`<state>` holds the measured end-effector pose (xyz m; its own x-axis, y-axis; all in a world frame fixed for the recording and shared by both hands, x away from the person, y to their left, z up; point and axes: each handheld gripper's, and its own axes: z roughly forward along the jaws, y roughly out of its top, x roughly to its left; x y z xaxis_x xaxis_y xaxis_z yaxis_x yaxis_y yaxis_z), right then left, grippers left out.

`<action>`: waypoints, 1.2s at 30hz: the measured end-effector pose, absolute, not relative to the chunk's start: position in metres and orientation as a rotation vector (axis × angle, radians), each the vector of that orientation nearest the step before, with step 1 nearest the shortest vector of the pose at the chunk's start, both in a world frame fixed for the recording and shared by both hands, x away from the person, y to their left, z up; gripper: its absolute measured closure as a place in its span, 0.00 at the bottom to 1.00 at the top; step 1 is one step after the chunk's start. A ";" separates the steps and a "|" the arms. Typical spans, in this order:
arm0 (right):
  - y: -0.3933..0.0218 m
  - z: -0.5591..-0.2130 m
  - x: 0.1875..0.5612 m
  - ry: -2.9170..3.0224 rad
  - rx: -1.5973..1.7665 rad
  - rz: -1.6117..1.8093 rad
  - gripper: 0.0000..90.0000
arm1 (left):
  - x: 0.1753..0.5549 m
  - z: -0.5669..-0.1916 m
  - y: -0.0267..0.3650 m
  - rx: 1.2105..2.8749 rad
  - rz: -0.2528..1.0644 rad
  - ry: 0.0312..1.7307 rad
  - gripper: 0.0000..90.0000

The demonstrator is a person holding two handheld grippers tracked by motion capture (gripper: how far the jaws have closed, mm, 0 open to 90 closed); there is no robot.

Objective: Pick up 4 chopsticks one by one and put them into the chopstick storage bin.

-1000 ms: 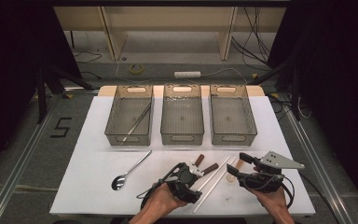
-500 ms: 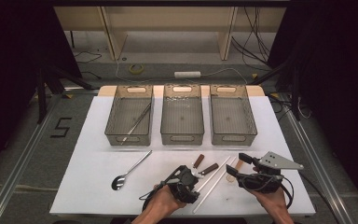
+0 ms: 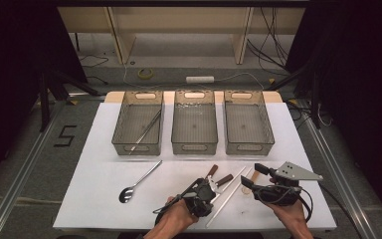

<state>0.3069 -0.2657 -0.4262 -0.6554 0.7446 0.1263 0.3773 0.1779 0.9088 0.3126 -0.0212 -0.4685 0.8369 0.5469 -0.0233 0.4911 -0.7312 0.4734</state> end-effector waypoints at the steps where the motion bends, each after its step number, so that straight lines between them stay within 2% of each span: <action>1: -0.266 -0.426 0.307 2.113 1.067 1.473 0.35 | 0.313 -0.469 -0.021 2.535 0.152 0.776 0.89; 8: -0.266 -0.426 0.307 2.114 1.064 1.479 0.35 | 0.319 -0.469 -0.017 2.501 0.079 0.839 0.92; 15: -0.265 -0.426 0.307 2.121 1.057 1.481 0.35 | 0.319 -0.469 -0.016 2.482 0.071 0.854 0.93; 36: -0.266 -0.426 0.307 2.115 1.055 1.487 0.35 | 0.326 -0.445 0.004 2.383 0.122 0.804 0.93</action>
